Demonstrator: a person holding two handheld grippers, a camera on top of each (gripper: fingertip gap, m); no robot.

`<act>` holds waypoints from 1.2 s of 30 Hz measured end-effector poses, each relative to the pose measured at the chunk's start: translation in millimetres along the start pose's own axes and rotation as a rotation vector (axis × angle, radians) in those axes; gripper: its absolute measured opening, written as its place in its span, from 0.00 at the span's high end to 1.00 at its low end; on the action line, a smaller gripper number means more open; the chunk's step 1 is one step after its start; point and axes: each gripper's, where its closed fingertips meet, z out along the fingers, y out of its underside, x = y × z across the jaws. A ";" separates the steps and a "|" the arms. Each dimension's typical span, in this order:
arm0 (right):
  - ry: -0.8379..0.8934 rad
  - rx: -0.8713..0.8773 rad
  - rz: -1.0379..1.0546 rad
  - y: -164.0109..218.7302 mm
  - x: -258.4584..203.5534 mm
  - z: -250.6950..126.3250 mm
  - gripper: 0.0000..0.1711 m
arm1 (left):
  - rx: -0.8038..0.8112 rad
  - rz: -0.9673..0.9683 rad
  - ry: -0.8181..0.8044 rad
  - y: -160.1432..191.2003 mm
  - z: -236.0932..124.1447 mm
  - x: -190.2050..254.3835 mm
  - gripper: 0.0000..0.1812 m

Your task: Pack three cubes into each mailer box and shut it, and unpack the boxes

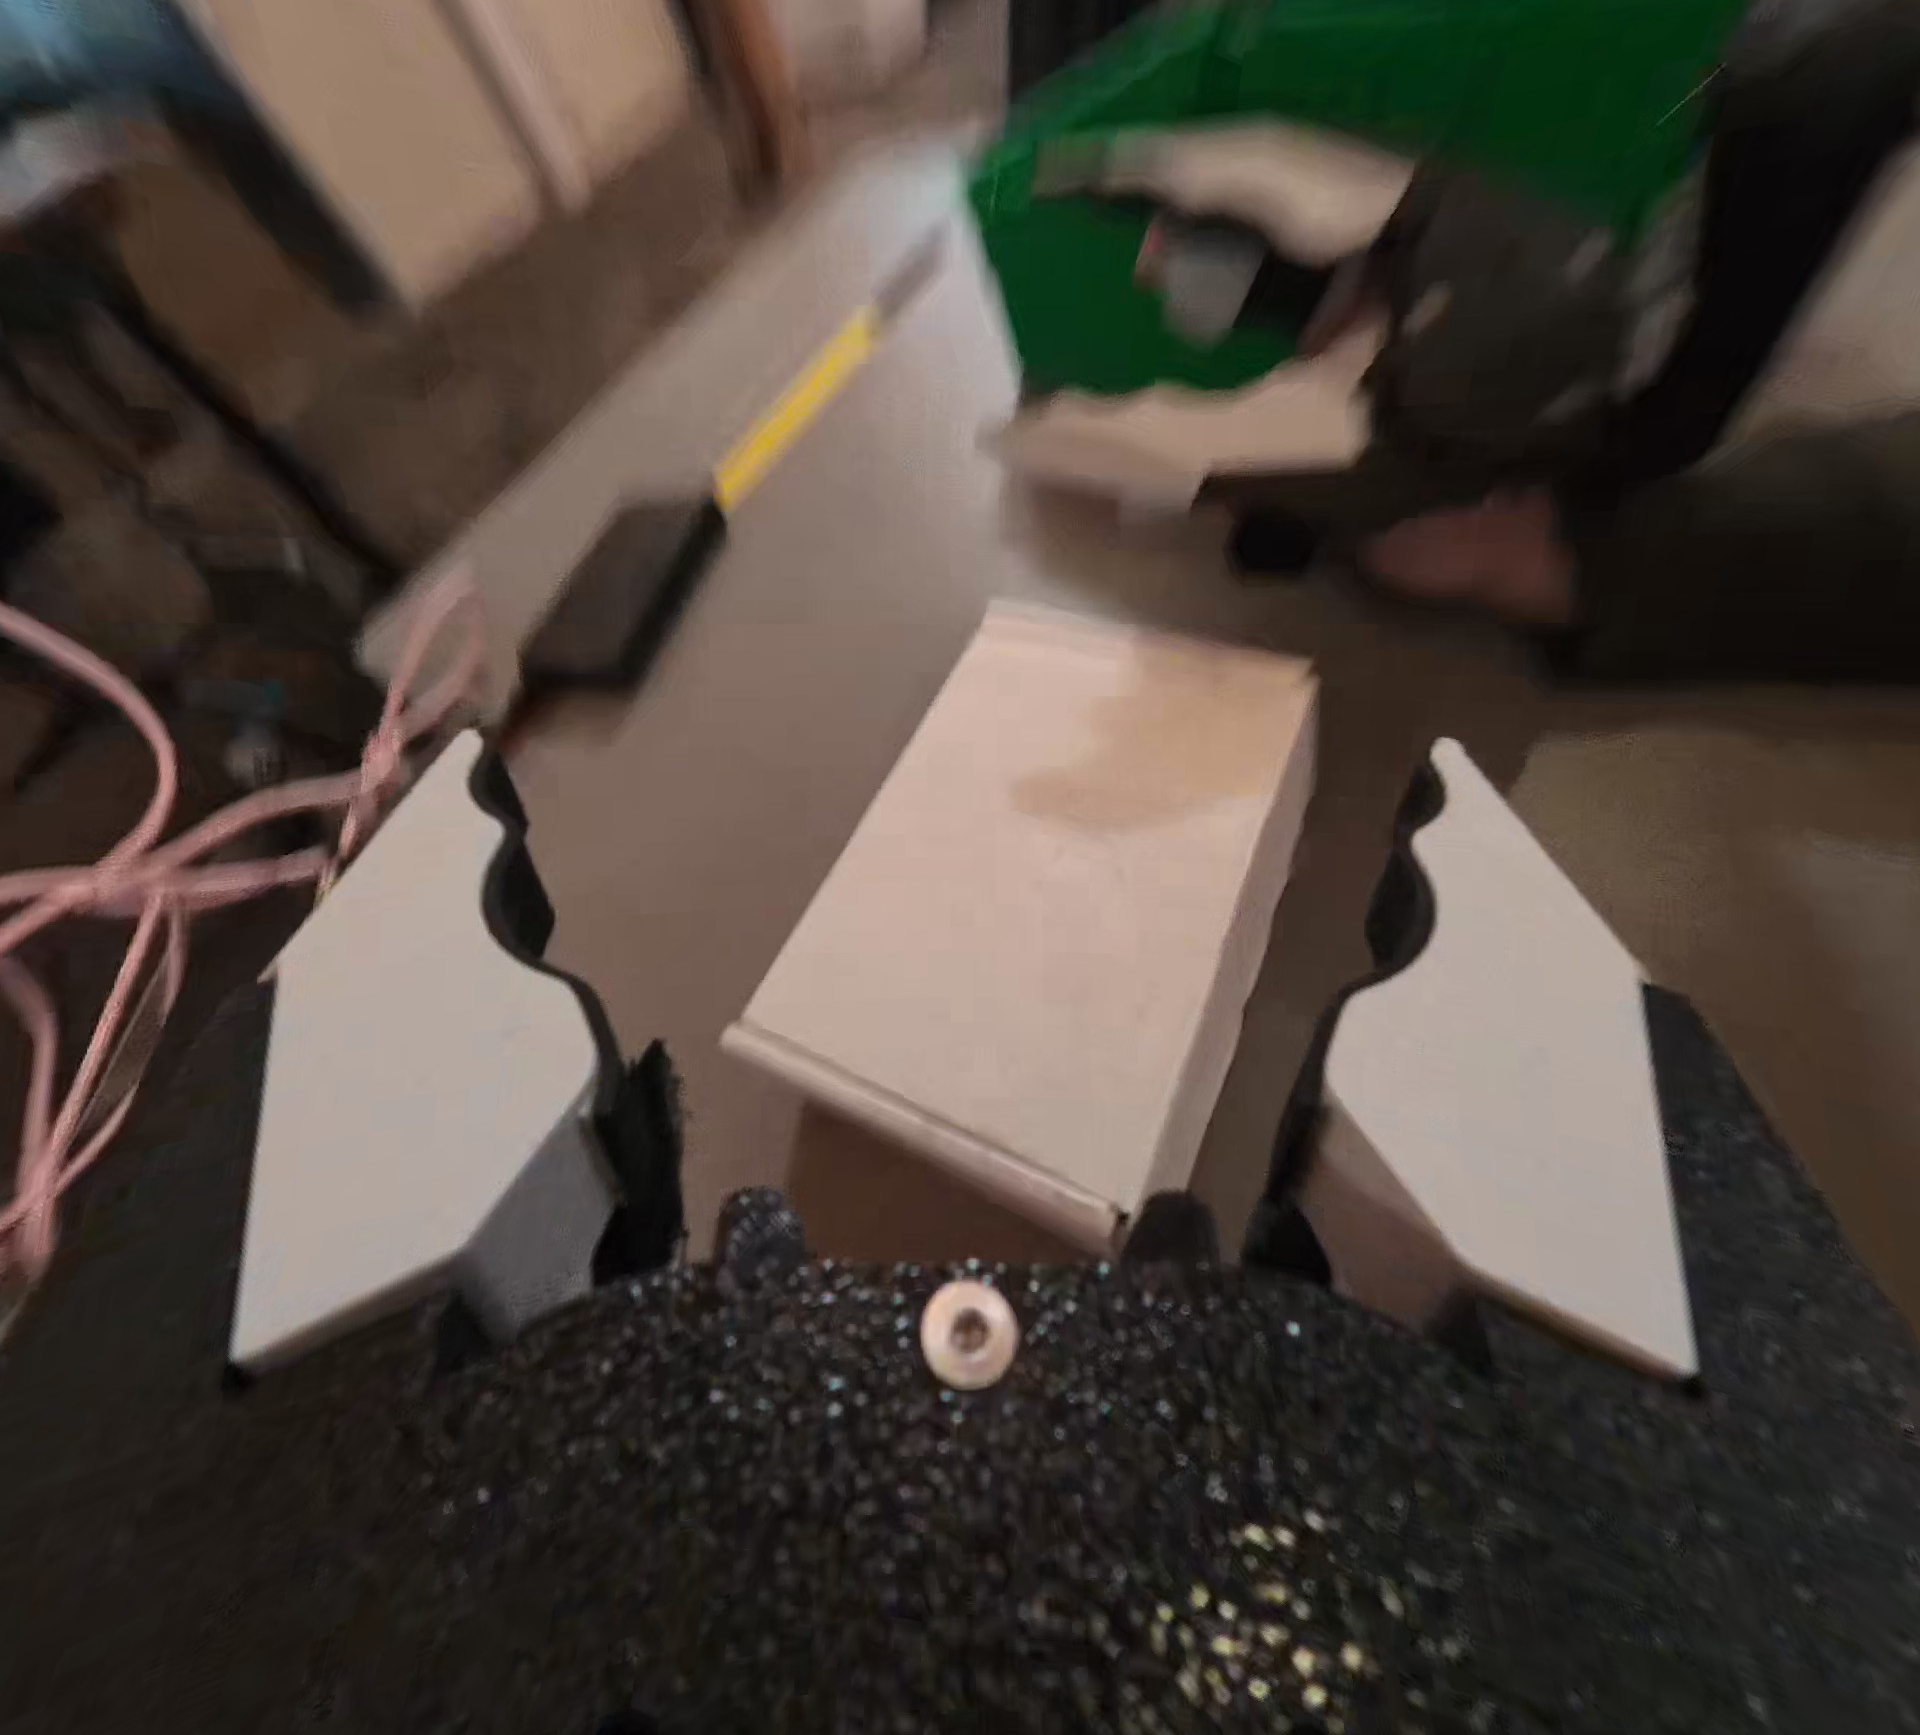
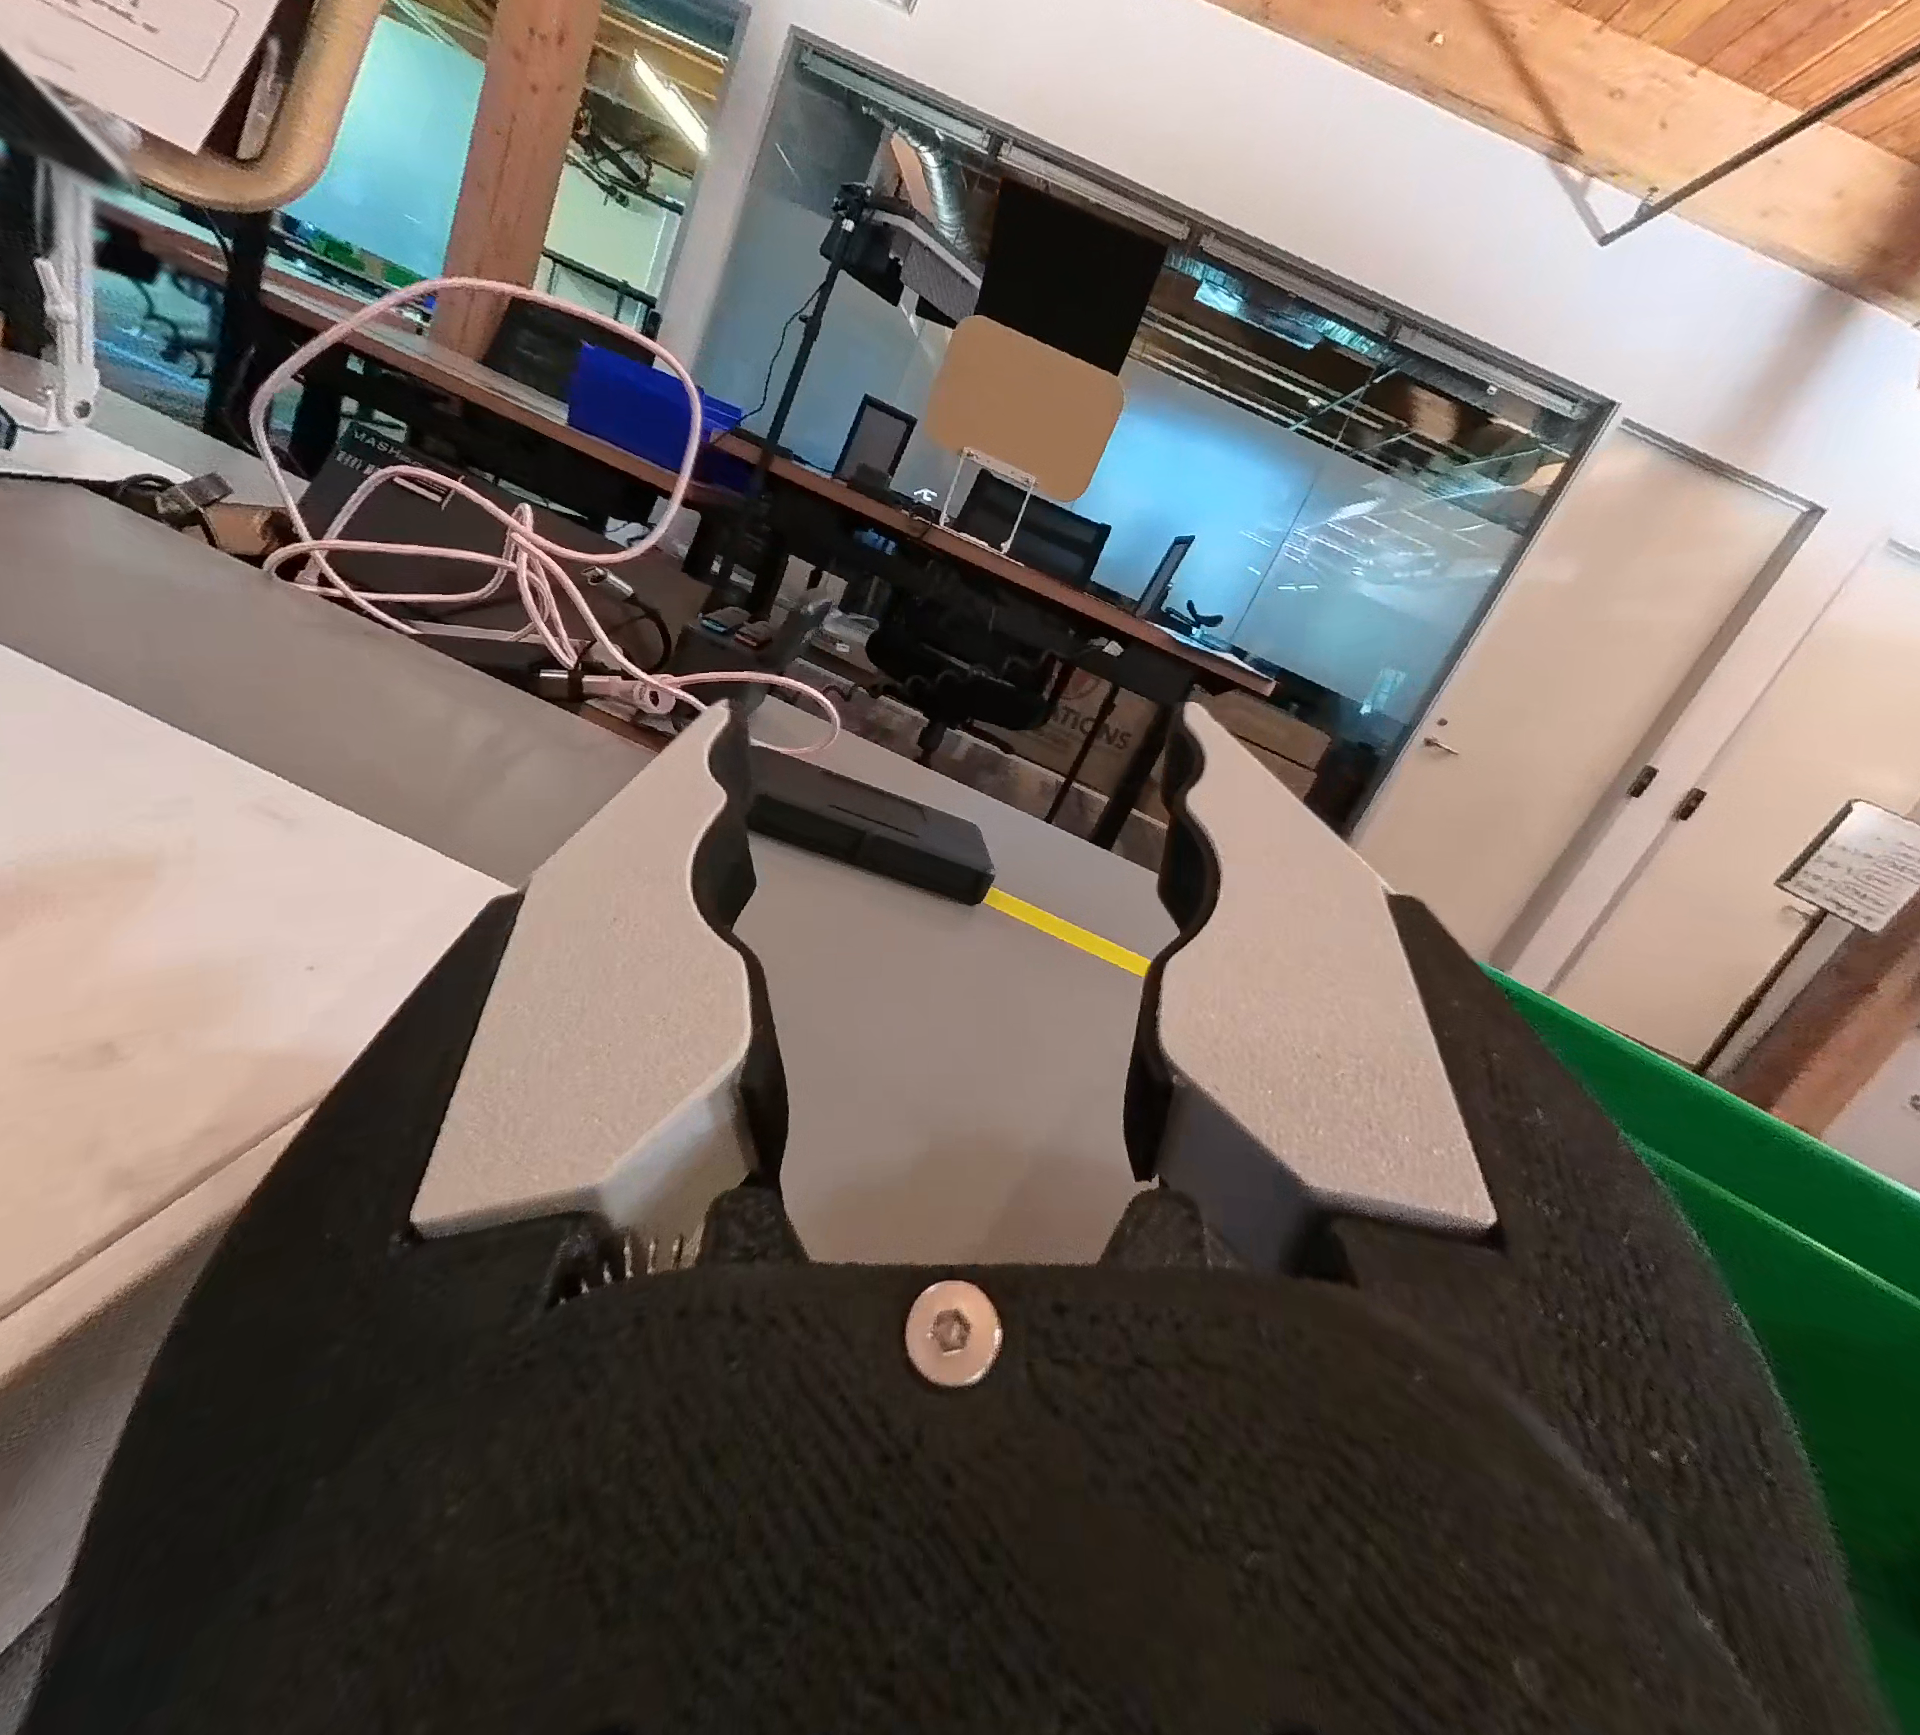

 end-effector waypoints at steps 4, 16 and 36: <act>0.014 -0.026 0.021 8.3 6.2 3.7 0.54 | 0.542 -0.186 0.082 -26.8 -61.5 6.0 0.23; -0.375 0.158 -0.124 -41.0 -60.0 -33.5 0.60 | 0.318 -0.007 0.018 41.6 -44.2 29.7 0.28; -0.845 -0.042 -0.818 1.6 -177.8 -82.2 0.55 | 0.357 -0.040 0.089 35.1 -46.9 46.9 0.26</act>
